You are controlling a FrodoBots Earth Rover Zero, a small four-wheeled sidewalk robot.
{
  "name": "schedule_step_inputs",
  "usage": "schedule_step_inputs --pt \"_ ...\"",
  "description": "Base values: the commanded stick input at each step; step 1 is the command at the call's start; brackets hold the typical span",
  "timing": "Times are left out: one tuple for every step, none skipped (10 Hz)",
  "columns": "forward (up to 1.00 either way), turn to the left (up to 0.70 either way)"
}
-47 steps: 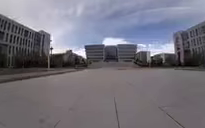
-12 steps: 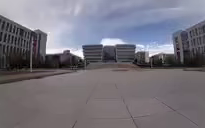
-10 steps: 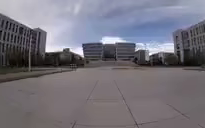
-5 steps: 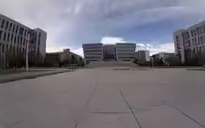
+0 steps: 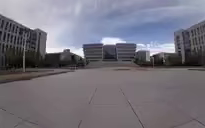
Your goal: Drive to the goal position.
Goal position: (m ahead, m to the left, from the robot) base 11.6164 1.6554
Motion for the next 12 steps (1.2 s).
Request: schedule_step_inputs --pt "0.85 0.02" --pt "0.85 0.02" --pt "0.85 0.02" --pt "0.85 0.02" --pt "0.85 0.02" --pt "0.85 0.03" --pt "0.85 0.03" --pt "0.85 0.03" --pt "0.85 0.03" --pt "0.85 0.03" --pt "0.85 0.03" --pt "0.85 0.03"
